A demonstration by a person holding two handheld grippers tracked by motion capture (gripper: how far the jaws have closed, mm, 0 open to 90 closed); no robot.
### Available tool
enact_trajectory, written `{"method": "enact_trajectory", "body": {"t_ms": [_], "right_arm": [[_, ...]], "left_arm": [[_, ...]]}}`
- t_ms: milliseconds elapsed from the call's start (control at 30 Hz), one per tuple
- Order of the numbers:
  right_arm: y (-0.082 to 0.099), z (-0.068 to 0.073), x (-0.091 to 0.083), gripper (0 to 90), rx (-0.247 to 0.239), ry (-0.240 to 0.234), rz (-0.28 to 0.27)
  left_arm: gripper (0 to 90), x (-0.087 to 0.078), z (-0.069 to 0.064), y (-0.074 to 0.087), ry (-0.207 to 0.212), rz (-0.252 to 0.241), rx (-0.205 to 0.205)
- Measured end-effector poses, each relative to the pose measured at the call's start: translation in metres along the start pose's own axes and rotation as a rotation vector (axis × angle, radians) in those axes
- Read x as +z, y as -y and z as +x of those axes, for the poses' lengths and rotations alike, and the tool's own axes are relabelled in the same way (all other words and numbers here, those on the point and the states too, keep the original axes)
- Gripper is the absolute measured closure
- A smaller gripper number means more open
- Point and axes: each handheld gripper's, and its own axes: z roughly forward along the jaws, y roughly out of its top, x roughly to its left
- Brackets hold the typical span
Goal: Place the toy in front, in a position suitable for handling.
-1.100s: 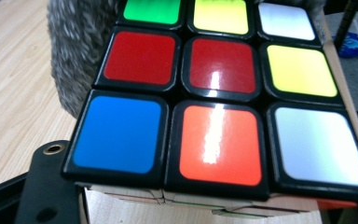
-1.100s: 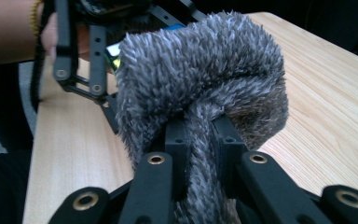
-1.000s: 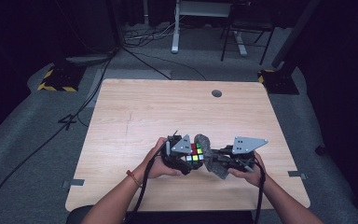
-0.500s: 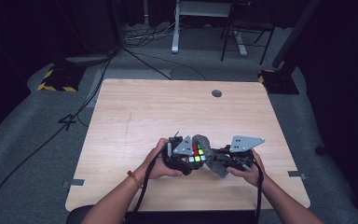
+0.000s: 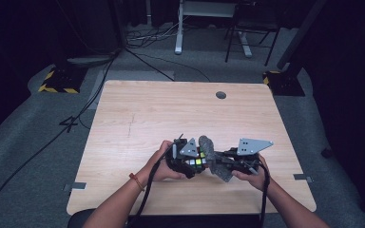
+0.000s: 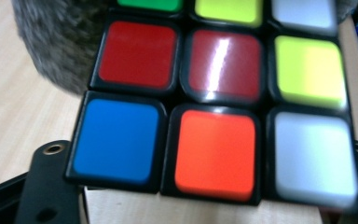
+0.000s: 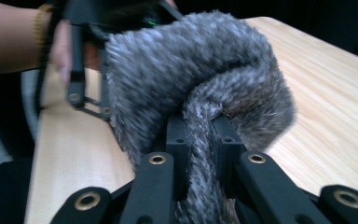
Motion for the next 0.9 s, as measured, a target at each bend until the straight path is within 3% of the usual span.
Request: {"method": "enact_trajectory", "body": {"t_ms": [100, 200, 267, 433, 533, 667, 733, 900], "right_arm": [[-0.003, 0.007, 0.005, 80.9, -0.031, -0.020, 0.020], [-0.004, 0.010, 0.010, 81.0, -0.044, -0.016, 0.037], [-0.003, 0.010, 0.009, 81.0, -0.045, 0.004, 0.045], [0.000, 0.004, 0.004, 81.0, -0.027, 0.029, 0.047], [0.002, 0.001, 0.004, 81.0, -0.038, 0.061, 0.094], [0.009, -0.007, 0.006, 81.0, -0.009, 0.086, 0.134], [0.008, -0.006, 0.004, 80.9, -0.006, 0.073, 0.110], [-0.007, 0.010, 0.002, 80.8, -0.060, 0.045, 0.035]], "left_arm": [[30.0, 0.007, -0.009, 0.000, -0.007, 0.035, 0.099], [32.7, 0.013, -0.015, -0.003, -0.042, 0.069, 0.129], [32.8, 0.012, -0.013, -0.002, -0.027, 0.051, 0.115], [32.9, 0.000, -0.009, -0.003, -0.070, 0.007, 0.093], [33.0, -0.005, -0.005, -0.002, -0.083, -0.007, 0.076], [33.1, -0.011, -0.004, -0.003, -0.077, -0.032, 0.073], [33.1, -0.009, -0.006, -0.004, -0.089, -0.015, 0.083], [33.1, 0.004, -0.013, -0.007, -0.075, 0.025, 0.095]]}}
